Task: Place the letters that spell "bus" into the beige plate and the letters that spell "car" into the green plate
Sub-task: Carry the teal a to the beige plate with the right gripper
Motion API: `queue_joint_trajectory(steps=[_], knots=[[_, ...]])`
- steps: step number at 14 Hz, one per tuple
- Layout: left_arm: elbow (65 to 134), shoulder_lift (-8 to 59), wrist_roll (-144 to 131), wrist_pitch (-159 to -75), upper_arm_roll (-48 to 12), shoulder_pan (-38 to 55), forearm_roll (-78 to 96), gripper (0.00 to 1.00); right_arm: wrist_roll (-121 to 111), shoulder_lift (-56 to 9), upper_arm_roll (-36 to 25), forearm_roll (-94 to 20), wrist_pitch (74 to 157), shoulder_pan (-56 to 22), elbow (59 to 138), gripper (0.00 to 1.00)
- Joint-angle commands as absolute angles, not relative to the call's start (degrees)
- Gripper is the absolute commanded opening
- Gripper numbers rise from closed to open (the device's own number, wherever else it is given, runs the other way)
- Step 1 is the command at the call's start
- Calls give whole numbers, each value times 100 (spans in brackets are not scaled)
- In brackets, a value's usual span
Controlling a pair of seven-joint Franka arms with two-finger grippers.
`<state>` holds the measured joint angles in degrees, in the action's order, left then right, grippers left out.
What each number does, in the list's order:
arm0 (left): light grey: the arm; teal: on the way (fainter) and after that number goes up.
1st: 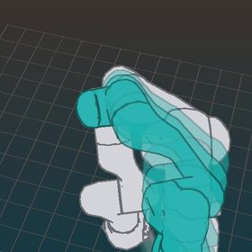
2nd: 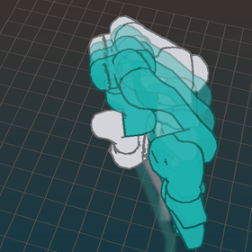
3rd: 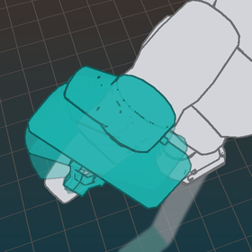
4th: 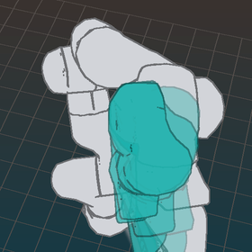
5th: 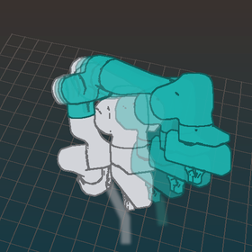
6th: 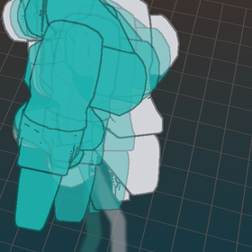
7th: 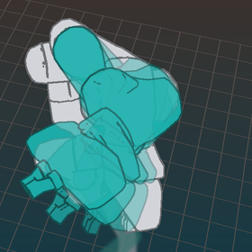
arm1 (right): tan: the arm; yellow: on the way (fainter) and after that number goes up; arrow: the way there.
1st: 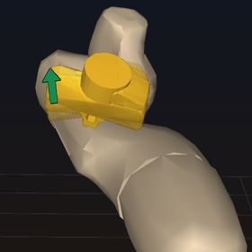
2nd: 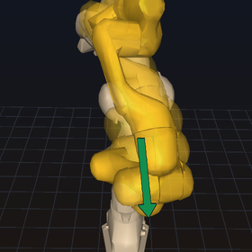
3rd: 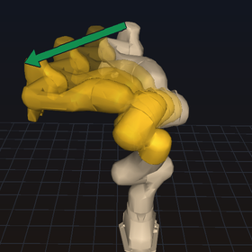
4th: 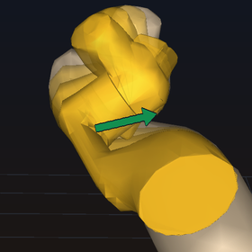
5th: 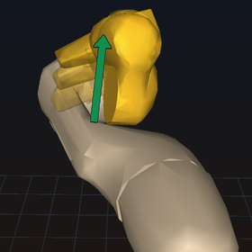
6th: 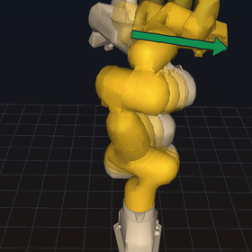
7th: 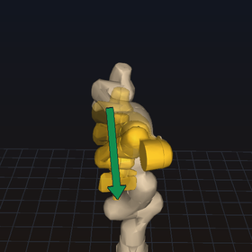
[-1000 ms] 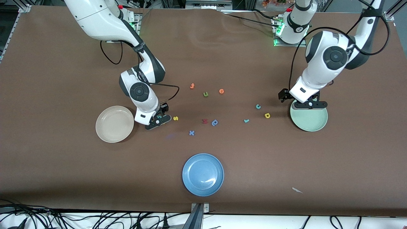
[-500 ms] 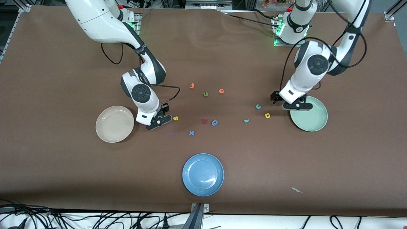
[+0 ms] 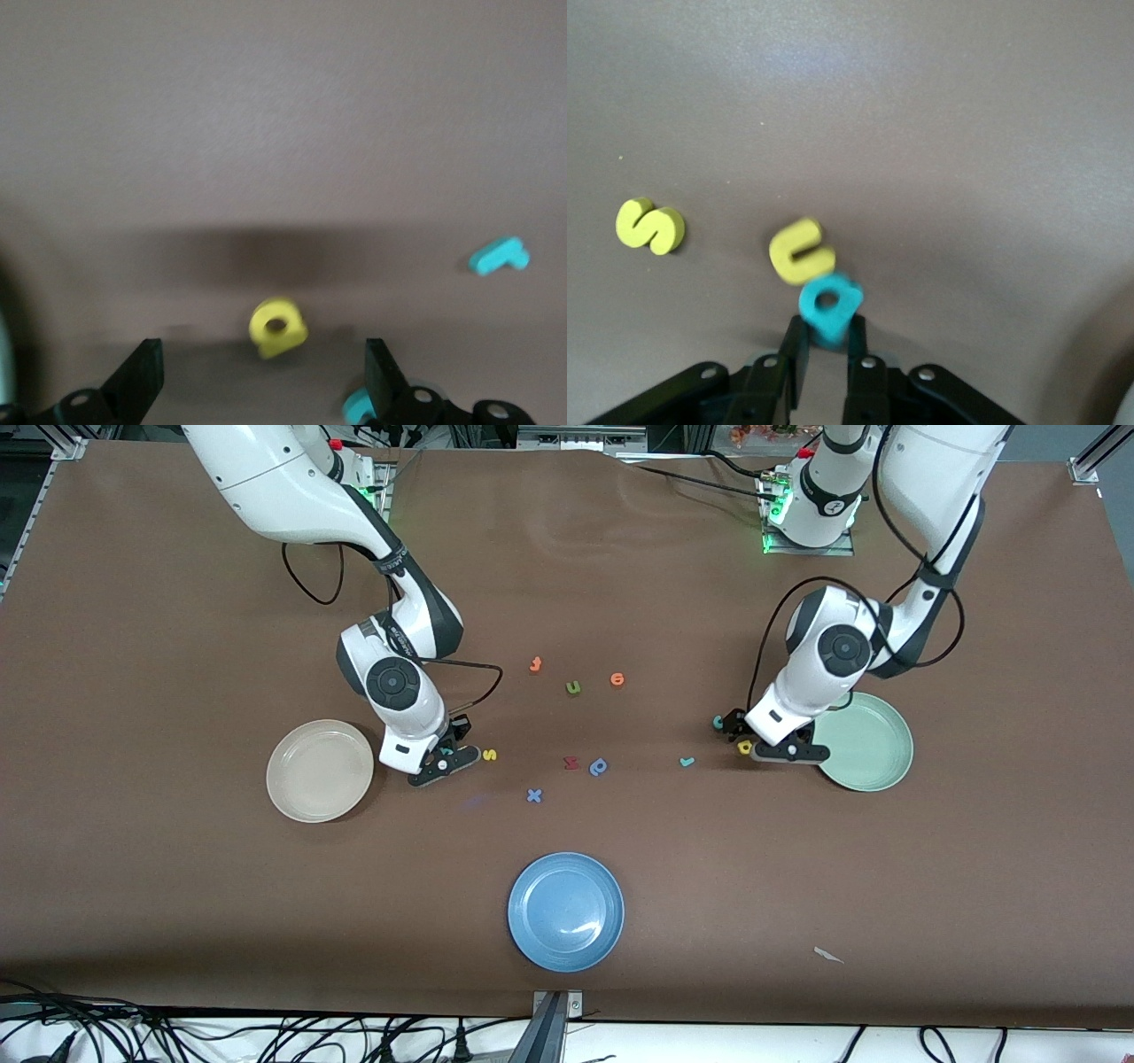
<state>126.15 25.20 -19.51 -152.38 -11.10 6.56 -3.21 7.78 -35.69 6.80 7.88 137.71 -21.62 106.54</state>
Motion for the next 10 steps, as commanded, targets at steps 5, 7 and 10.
queue_joint_trajectory(steps=[5,7,10], knots=[[12103,3067,-2145,-15214,-537,1133,-413,100,1240,-3244,651,809,13151,-2110,10495,10],[12085,3085,-2145,-15214,-519,1151,-387,100,1222,-3121,484,809,12606,-2101,10206,10],[12137,2980,-2206,-15161,-519,1178,-396,100,1195,-2963,142,800,12025,-2101,9923,10]])
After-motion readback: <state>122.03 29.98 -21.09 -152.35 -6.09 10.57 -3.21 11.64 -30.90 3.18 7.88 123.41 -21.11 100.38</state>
